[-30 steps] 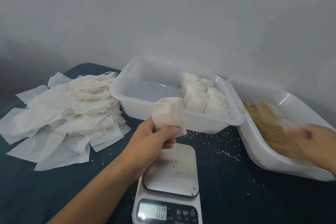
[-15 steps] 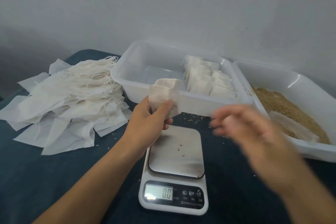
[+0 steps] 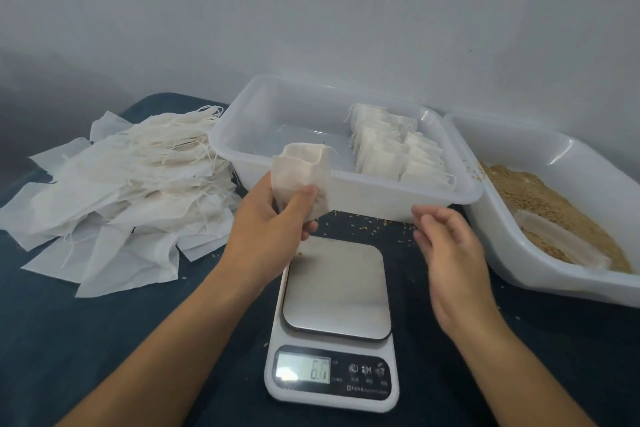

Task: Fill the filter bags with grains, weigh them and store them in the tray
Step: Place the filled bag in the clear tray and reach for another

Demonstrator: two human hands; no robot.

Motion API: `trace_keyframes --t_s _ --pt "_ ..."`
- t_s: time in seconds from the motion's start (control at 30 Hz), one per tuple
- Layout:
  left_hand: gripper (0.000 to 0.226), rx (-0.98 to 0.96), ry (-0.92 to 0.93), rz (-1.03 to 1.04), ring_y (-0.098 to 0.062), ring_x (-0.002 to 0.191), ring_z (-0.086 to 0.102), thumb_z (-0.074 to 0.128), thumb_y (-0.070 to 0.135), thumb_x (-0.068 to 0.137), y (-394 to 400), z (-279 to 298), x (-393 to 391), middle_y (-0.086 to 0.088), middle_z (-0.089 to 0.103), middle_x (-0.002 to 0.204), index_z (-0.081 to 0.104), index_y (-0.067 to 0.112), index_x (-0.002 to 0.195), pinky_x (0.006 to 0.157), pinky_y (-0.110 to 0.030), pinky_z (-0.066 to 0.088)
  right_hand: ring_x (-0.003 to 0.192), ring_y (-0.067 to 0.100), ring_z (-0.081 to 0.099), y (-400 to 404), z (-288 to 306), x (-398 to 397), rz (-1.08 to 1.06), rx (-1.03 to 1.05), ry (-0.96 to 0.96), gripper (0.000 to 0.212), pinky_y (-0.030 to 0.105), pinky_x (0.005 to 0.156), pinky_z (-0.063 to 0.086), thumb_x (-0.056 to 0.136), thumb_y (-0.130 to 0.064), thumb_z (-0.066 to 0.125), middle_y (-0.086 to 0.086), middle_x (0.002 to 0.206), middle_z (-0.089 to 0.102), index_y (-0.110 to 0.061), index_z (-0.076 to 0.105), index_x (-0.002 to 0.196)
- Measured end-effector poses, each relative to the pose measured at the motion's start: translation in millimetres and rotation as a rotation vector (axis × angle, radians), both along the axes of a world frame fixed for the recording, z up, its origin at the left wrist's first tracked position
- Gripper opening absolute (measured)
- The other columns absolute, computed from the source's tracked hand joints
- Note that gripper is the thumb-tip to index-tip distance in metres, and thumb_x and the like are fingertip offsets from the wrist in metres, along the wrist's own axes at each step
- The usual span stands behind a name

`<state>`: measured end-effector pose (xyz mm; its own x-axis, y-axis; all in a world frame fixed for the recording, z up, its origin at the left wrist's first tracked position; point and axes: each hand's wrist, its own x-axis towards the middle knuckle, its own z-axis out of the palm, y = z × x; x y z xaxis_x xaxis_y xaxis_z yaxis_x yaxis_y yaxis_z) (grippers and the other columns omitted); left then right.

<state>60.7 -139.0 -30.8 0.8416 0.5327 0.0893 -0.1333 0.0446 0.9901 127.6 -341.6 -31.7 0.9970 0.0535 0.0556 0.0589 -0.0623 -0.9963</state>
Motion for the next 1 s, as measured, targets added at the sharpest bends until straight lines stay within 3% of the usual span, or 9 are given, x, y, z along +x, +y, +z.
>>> trace_keyframes --t_s 0.07,0.13,0.27,0.37,0.47,0.53,0.7,0.83,1.0 --pt "0.005 0.042 0.01 -0.03 -0.013 0.068 0.074 0.067 0.029 0.098 -4.0 -0.1 -1.4 0.012 0.076 0.083 0.067 0.034 0.098 0.059 -0.019 0.055 0.112 0.016 0.07 2.4 0.1 -1.4 0.102 0.103 -0.058 0.024 0.031 0.103 0.055 0.104 -0.012 0.056 -0.001 0.11 0.076 -0.022 0.077 0.099" --pt "0.005 0.036 -0.021 0.019 -0.013 0.067 0.073 0.068 0.029 0.098 -6.8 0.5 -0.7 0.009 0.076 0.083 0.067 0.034 0.097 0.058 -0.019 0.054 0.111 0.024 0.072 15.2 5.9 -10.1 0.353 0.206 -0.019 0.024 0.03 0.099 0.057 0.1 -0.014 0.057 0.009 0.11 0.077 -0.019 0.079 0.092" --pt "0.006 -0.082 -0.109 0.205 -0.008 0.06 0.068 0.065 0.027 0.1 -1.1 8.1 1.3 0.006 0.075 0.079 0.066 0.023 0.104 0.053 -0.019 0.052 0.123 0.029 0.066 55.2 11.9 -28.0 0.923 0.074 0.333 0.021 0.036 0.107 0.053 0.102 -0.017 0.054 0.009 0.115 0.074 -0.012 0.074 0.098" --pt "0.018 -0.143 -0.136 0.249 -0.008 0.06 0.066 0.064 0.029 0.099 8.7 10.6 -0.8 0.005 0.072 0.075 0.066 0.015 0.11 0.052 -0.019 0.051 0.125 0.025 0.062 80.6 11.7 -24.2 0.797 -0.109 0.194 0.021 0.035 0.111 0.048 0.106 -0.012 0.053 0.007 0.119 0.074 -0.013 0.073 0.099" --pt "0.023 -0.135 -0.099 0.234 -0.01 0.059 0.067 0.065 0.031 0.094 10.7 8.6 -0.1 0.003 0.074 0.08 0.066 0.014 0.111 0.052 -0.019 0.051 0.104 -0.001 0.067 72.1 13.6 -14.1 0.475 -0.253 -0.208 0.017 0.012 0.091 0.048 0.102 -0.011 0.059 -0.011 0.107 0.076 -0.014 0.075 0.105" --pt "0.013 -0.113 -0.058 0.157 -0.01 0.058 0.066 0.067 0.027 0.096 8.2 6.3 0.6 0.003 0.076 0.08 0.067 0.018 0.105 0.051 -0.019 0.051 0.1 -0.003 0.068 54.3 10.0 -10.0 0.387 -0.244 -0.334 0.014 0.01 0.088 0.048 0.101 -0.012 0.062 -0.015 0.101 0.075 -0.016 0.075 0.106" --pt "0.016 0.167 0.093 -0.276 -0.018 0.069 0.075 0.067 0.04 0.087 -8.8 0.1 -7.6 0.003 0.077 0.09 0.072 0.036 0.101 0.061 -0.028 0.059 0.104 0.008 0.069 13.5 16.0 -3.4 0.465 -0.26 -0.348 0.032 0.021 0.085 0.055 0.098 -0.041 0.065 -0.013 0.113 0.072 -0.035 0.063 0.129" --pt "0.021 0.436 0.1 -0.428 -0.027 0.069 0.071 0.059 0.042 0.097 -13.7 1.0 -15.0 0.001 0.072 0.089 0.071 0.025 0.101 0.062 -0.042 0.06 0.069 0.007 0.063 0.4 17.2 -9.5 0.395 -0.336 -0.494 0.009 0.016 0.065 0.048 0.094 -0.033 0.072 -0.011 0.08 0.071 -0.027 0.075 0.099" --pt "0.033 0.765 0.112 -0.452 -0.013 0.064 0.062 0.054 0.056 0.092 1.9 6.7 -23.5 0.011 0.064 0.073 0.066 0.033 0.073 0.061 -0.028 0.048 0.059 0.006 0.059 -6.1 17.7 -15.0 0.46 -0.249 -0.379 0.013 0.016 0.058 0.049 0.088 -0.035 0.073 -0.003 0.07 0.068 -0.023 0.075 0.088"
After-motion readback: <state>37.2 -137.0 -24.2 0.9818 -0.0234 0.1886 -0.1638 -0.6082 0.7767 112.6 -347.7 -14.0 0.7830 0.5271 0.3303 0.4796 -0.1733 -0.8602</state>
